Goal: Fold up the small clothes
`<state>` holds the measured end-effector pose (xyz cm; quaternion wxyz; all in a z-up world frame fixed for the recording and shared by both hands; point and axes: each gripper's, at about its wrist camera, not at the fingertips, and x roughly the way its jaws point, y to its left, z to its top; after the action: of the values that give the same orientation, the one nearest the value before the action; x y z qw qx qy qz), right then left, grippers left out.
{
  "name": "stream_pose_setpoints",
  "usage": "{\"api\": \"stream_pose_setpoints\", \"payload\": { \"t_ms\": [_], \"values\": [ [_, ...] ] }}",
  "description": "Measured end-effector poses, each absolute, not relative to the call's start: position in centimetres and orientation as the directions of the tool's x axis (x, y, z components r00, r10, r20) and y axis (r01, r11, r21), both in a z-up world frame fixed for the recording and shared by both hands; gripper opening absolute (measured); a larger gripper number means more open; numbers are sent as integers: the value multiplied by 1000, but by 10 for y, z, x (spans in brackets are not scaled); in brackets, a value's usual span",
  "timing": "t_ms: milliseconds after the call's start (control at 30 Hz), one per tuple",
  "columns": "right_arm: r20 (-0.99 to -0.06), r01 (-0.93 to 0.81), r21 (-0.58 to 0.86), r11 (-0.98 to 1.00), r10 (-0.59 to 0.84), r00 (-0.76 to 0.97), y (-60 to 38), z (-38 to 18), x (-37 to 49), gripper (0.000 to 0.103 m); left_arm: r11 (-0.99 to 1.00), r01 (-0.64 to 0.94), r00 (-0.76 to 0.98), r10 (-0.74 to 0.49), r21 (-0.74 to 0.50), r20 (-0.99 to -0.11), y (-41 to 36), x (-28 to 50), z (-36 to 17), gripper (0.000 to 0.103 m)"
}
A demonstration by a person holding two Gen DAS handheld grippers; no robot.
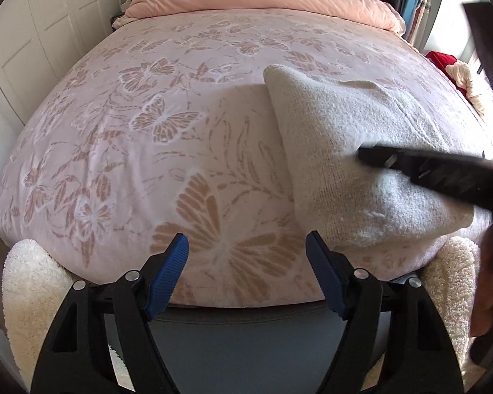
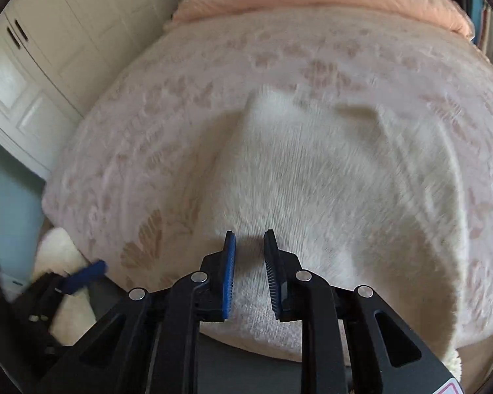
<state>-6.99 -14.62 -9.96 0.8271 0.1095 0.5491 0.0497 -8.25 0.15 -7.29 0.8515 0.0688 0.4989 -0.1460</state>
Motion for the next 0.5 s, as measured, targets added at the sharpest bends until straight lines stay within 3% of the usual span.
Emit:
{"api": "stream_pose_setpoints", "payload": {
  "t_ms": [167,267,400,467,500],
  "values": [
    [-822,80,373,924,289,491,-157,-59,-77,18,943,333,479,-178,-9,-860,2,-88,-68,72],
    [-878,57,276,959,228,422,-150,-80,-76,19,946,323,468,-178,-20,-865,2,-85,-71,72],
    [-851,88,364,927,292,437,-166,-77,-80,16,941,339,463,-180,-14,-868,-3,-88,-72,72],
    [-804,116,376,919,262,533,-186,-48,-92,17,937,348,475,-179,-3,-862,-4,-90,-69,72],
    [-788,134,368,920,232,571,-198,-37,-99,25,937,348,477,-184,-7,-860,-4,-90,-67,72]
  ]
}}
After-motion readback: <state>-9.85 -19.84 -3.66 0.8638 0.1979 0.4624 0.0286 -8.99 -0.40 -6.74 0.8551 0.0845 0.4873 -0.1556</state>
